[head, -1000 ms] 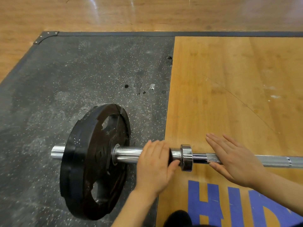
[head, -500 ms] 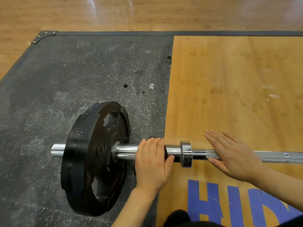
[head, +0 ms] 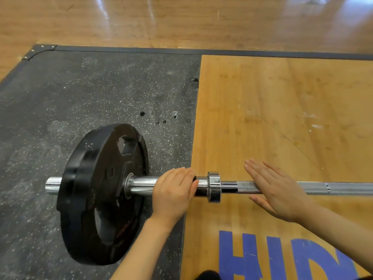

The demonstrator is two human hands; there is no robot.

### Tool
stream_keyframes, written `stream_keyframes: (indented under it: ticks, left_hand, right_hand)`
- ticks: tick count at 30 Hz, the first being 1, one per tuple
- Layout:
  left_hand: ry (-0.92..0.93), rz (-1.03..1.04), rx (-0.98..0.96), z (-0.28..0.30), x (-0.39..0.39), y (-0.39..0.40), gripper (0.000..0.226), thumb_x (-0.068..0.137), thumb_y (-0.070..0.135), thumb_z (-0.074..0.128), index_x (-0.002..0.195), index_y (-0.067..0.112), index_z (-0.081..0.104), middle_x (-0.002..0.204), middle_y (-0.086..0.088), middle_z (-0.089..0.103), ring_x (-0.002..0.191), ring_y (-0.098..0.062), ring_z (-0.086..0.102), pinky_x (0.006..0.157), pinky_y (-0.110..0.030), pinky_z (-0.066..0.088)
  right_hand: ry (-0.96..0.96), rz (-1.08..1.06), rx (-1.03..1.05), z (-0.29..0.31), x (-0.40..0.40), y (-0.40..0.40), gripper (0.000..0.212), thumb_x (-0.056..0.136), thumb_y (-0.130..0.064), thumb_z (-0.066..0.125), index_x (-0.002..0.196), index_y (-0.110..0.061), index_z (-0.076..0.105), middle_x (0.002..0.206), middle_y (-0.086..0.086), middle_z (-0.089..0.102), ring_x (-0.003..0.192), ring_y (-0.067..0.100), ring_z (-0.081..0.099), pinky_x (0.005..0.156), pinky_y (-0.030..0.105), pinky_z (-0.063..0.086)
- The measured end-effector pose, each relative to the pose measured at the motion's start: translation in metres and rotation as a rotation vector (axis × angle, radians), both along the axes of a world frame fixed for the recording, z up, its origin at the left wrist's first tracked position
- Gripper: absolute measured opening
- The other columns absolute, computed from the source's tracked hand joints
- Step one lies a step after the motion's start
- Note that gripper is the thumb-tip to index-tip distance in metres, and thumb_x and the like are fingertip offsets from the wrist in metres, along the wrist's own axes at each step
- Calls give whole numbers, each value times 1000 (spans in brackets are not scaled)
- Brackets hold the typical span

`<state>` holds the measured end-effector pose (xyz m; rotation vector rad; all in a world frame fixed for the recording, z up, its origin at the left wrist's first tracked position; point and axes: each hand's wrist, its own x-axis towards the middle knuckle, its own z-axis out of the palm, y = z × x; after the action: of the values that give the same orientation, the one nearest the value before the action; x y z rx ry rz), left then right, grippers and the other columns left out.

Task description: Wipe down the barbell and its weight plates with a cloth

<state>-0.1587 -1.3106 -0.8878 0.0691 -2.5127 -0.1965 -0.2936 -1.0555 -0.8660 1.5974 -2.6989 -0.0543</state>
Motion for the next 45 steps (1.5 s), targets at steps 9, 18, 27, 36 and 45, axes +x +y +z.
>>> stream_keyframes:
  ticks: [9,18,27,36,45]
  left_hand:
    - [-96,172,322,32,-32,8,36,93,20,38,67,12,61,60,2,56,57,-18,51,50,-27,34]
    - [-223,-186,130,21,-52,55,39,98,30,42,98,5,72,119,-12,67,119,-29,59,97,-39,50]
    - [-461,50,158,28,-75,50,44,97,34,26,92,13,65,87,-4,66,79,-26,60,78,-34,43]
    - [-344,-23,-34,6,-29,51,55,96,42,40,139,10,51,149,-18,41,139,-32,38,112,-53,31]
    - [-304,-63,69,23,-74,41,40,97,33,39,103,7,69,98,-7,67,89,-27,64,79,-36,46]
  right_hand:
    - [37,-115,4,-4,-9,7,75,100,-55,18,139,3,47,145,17,47,137,30,42,112,47,25]
    - [28,-90,28,-6,-18,7,77,98,-59,24,143,1,42,148,14,43,141,28,35,113,46,25]
    - [37,-64,35,-7,-22,8,78,97,-60,28,143,1,42,147,15,45,141,30,35,112,48,26]
    - [52,-51,-2,-10,-22,8,78,96,-60,31,141,2,44,146,15,46,140,30,37,112,49,28]
    - [48,-65,9,-11,-29,4,79,96,-60,30,142,1,43,147,15,45,141,29,36,113,49,28]
